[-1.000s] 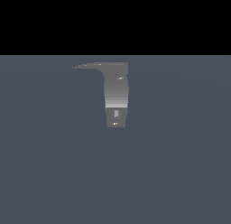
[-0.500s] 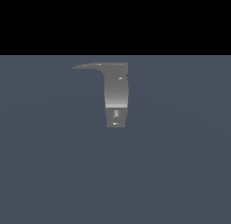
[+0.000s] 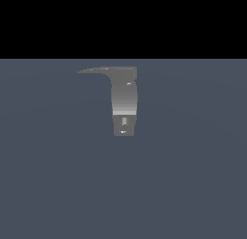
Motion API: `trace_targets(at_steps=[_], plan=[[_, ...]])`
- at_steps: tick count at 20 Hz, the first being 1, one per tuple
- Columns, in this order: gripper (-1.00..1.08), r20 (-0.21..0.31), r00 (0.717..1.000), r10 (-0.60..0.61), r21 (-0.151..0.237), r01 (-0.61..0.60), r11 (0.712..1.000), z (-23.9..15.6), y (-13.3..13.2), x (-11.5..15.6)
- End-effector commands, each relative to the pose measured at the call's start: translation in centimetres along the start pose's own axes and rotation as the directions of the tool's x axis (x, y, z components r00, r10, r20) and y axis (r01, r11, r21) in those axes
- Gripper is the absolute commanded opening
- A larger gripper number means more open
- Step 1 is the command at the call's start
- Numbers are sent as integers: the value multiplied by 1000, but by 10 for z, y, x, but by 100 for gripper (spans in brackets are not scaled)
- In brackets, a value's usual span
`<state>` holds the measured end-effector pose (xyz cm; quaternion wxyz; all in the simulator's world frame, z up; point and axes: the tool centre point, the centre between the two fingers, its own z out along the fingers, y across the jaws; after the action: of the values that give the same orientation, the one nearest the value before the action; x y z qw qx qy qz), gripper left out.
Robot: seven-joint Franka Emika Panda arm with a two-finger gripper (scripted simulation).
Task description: Turn on the faucet by rotating a designated handle.
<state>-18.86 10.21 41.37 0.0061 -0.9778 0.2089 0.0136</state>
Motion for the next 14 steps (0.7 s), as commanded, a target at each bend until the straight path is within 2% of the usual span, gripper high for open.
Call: trace_targets(at_steps=[1,7,14], plan=[[-100,0,999,54,2,-54,999,7,-12,6],[-100,-2,984,177,6,-177,984,24,-40,23],[-100,-2,949,316,10,-316,949,43,-69,47]])
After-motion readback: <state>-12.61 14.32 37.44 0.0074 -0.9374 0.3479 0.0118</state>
